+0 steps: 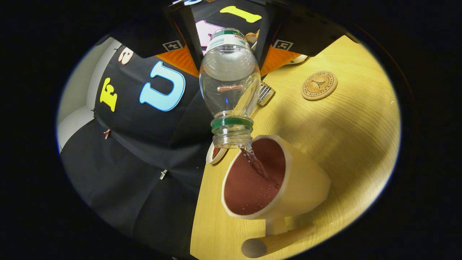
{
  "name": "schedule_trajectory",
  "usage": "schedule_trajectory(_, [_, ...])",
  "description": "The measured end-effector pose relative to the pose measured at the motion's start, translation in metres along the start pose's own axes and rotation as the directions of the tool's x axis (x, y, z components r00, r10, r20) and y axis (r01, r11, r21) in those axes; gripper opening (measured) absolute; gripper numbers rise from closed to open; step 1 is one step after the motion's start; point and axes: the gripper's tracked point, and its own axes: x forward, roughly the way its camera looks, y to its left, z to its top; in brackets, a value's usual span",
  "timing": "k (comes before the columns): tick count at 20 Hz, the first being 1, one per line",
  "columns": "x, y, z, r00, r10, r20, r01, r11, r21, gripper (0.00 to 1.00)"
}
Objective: Take the bottle from table, then pour the juice into the cup, finally place the bottle on the coaster
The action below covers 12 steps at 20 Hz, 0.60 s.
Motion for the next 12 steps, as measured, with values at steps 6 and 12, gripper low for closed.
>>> schedule_trajectory(6, [0.004, -0.005, 0.007, 1.0, 0.0, 0.021, 0.001, 0.999, -0.052, 0.74])
schedule_trajectory(12, [0.007, -0.016, 0.017, 0.998, -0.012, 0.054, 0.018, 0.994, -0.109, 0.75])
